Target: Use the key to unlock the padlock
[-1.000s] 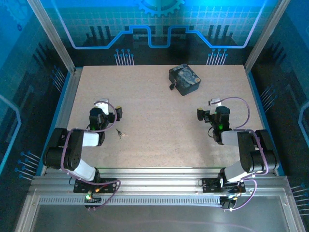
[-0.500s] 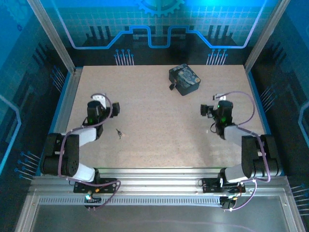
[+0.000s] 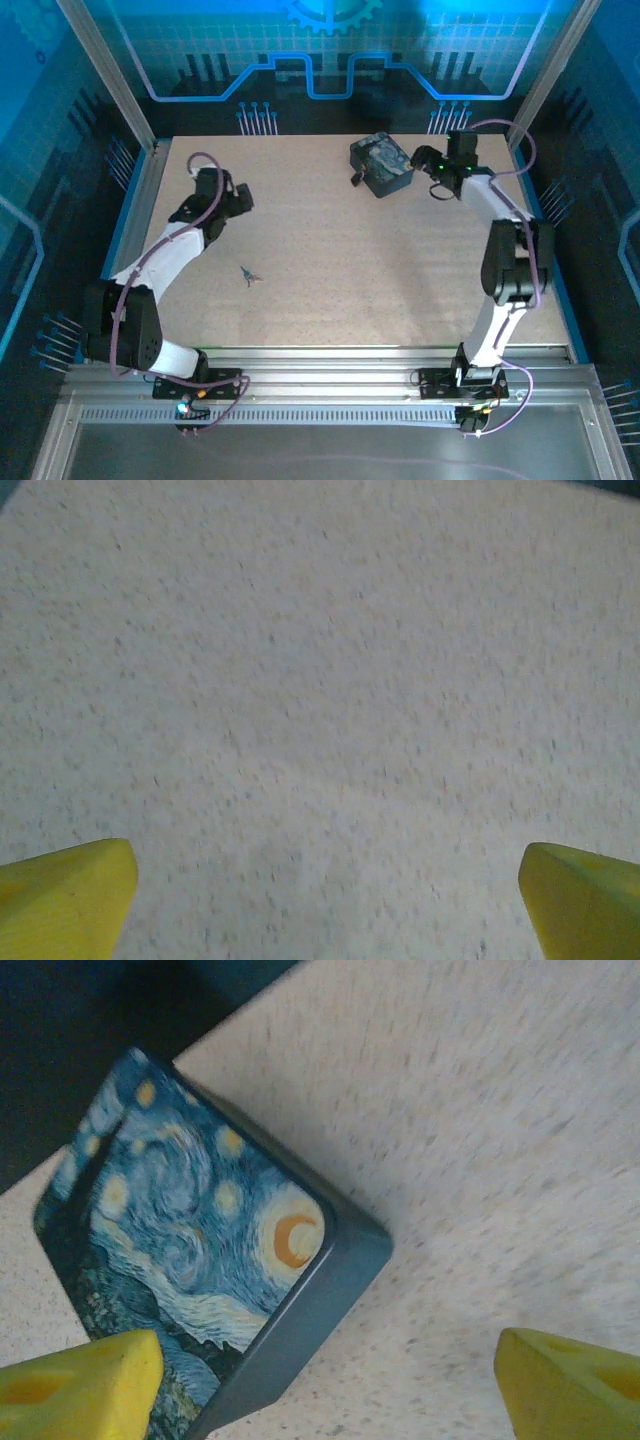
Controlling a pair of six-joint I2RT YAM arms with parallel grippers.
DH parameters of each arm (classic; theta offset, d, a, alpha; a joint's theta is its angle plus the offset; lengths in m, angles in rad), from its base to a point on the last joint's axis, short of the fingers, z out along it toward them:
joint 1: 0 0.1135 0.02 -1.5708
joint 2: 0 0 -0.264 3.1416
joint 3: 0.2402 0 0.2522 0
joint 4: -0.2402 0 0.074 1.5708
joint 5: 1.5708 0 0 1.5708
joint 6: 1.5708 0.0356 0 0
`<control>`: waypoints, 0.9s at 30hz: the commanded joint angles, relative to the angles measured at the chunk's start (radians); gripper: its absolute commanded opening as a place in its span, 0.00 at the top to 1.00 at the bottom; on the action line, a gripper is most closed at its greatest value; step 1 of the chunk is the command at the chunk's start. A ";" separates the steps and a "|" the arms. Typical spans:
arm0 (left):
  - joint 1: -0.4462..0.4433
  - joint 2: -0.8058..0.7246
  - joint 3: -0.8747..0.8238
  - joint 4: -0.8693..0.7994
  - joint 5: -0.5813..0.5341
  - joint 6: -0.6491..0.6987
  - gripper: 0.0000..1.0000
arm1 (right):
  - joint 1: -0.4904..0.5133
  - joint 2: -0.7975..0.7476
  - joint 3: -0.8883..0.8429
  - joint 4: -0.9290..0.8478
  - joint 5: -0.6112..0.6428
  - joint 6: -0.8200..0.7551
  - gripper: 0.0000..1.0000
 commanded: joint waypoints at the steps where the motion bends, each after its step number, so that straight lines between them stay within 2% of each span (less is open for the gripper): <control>1: -0.017 -0.020 0.054 -0.149 -0.040 -0.046 0.01 | 0.035 0.083 0.100 -0.089 -0.046 0.121 0.14; 7: -0.019 -0.078 0.071 -0.175 -0.024 -0.026 0.01 | 0.053 0.208 0.190 -0.099 -0.067 0.165 0.19; 9: -0.019 -0.089 0.077 -0.181 -0.018 -0.016 0.01 | 0.055 0.232 0.205 -0.105 -0.083 0.162 0.27; 11: -0.018 -0.092 0.085 -0.197 -0.024 -0.006 0.01 | 0.057 0.234 0.194 -0.114 -0.102 0.147 0.40; 15: -0.019 -0.094 0.094 -0.223 -0.038 0.014 0.01 | 0.060 0.176 0.071 -0.055 -0.157 0.110 0.56; 21: -0.020 -0.092 0.094 -0.211 -0.006 0.006 0.01 | 0.086 0.156 0.005 -0.084 -0.293 -0.065 0.60; 27: -0.028 -0.087 0.120 -0.215 0.024 0.000 0.01 | 0.179 0.140 -0.011 -0.199 -0.421 -0.276 0.62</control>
